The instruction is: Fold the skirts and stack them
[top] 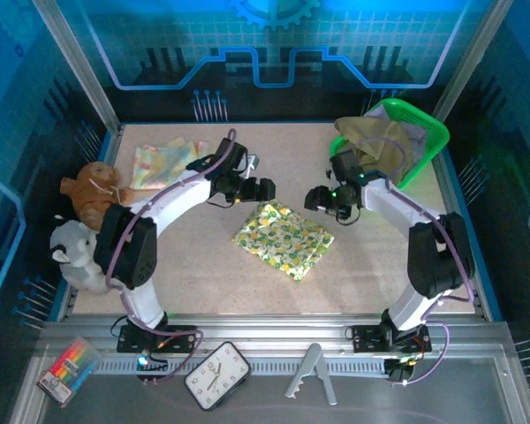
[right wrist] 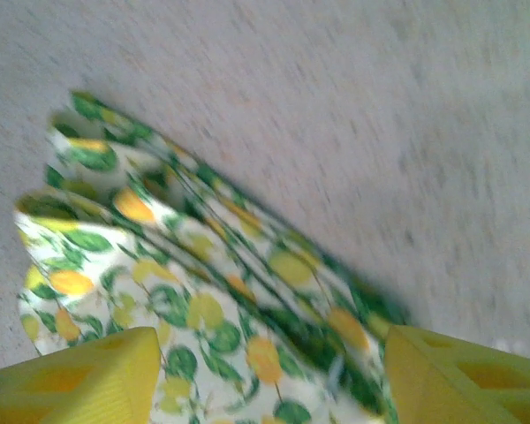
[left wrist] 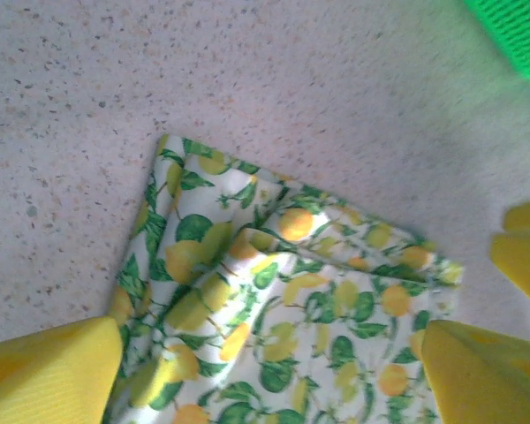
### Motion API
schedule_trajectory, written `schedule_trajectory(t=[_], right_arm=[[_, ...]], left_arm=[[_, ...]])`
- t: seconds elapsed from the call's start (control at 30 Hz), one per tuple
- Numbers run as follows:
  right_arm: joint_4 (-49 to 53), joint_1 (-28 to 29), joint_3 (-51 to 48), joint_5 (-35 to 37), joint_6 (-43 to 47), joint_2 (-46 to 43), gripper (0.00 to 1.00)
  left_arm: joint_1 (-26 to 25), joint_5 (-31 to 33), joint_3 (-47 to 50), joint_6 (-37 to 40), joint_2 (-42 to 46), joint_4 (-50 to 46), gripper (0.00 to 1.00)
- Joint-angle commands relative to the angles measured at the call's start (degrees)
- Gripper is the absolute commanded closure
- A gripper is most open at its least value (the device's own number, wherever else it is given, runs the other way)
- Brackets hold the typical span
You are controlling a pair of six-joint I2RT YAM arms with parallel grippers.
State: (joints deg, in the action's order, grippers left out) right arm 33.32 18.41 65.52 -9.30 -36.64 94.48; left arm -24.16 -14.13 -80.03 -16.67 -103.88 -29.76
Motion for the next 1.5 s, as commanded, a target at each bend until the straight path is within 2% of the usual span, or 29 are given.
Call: schedule_trajectory(t=[0.0, 0.1, 0.3, 0.37, 0.5, 0.63, 0.73, 0.8, 0.87, 0.97, 1.1, 1.2, 1.33, 1.47], right_arm=[[-0.45, 0.81, -5.42, -4.66, -8.70, -2.55, 0.29], [-0.45, 2.39, -7.42, -8.22, -10.16, -2.73, 0.29], [-0.19, 6.52, -8.48, -4.21, -11.37, 0.17, 0.30], [-1.74, 6.68, -8.92, -4.76, -11.78, 1.34, 0.32], [-2.67, 6.72, -7.50, -4.75, -9.87, 4.16, 0.51], [-2.84, 5.90, -3.48, -2.66, -2.80, 7.96, 0.76], [-4.15, 4.73, 1.11, -0.74, 4.29, 11.56, 0.88], [-4.66, 4.30, 5.32, 0.47, 10.36, 13.80, 0.91], [-3.60, 4.39, 10.06, 1.40, 16.91, 16.33, 0.91], [0.19, 4.22, 16.14, 2.57, 22.21, 18.19, 0.86], [2.32, 4.26, 16.94, 6.38, 19.32, 17.16, 0.63], [1.07, 4.26, 15.80, 3.99, 18.54, 16.87, 0.48], [1.97, 4.26, 18.16, 2.99, 21.46, 19.60, 0.44], [4.36, 4.57, 22.55, 4.47, 24.88, 23.84, 0.46]], left_arm=[[-0.38, 0.19, -4.30, 13.41, -5.75, -8.35, 0.15], [-0.87, -1.43, -7.49, 17.17, -9.43, -9.89, 0.21], [-1.40, -5.25, -9.79, 18.41, -14.51, -8.98, 0.31], [-1.59, -5.60, -9.81, 17.61, -15.29, -7.71, 0.38], [-1.59, -6.04, -8.42, 15.34, -16.03, -4.40, 0.63], [-1.28, -5.16, -3.59, 11.55, -13.90, 0.02, 0.87], [-0.33, -5.38, 2.10, 6.90, -10.97, 4.25, 0.97], [0.49, -5.70, 5.81, 3.49, -8.87, 6.48, 0.97], [0.98, -6.18, 8.75, 0.61, -6.35, 7.93, 0.95], [1.03, -6.24, 12.32, -2.21, -3.05, 11.06, 0.82], [1.01, -4.56, 13.00, -3.27, -2.25, 12.32, 0.80], [1.13, -3.89, 12.30, -2.95, -2.65, 12.10, 0.82], [1.40, -2.89, 12.07, -2.37, -2.41, 11.22, 0.88], [1.77, -2.56, 13.09, -2.23, -1.46, 11.38, 0.90]])
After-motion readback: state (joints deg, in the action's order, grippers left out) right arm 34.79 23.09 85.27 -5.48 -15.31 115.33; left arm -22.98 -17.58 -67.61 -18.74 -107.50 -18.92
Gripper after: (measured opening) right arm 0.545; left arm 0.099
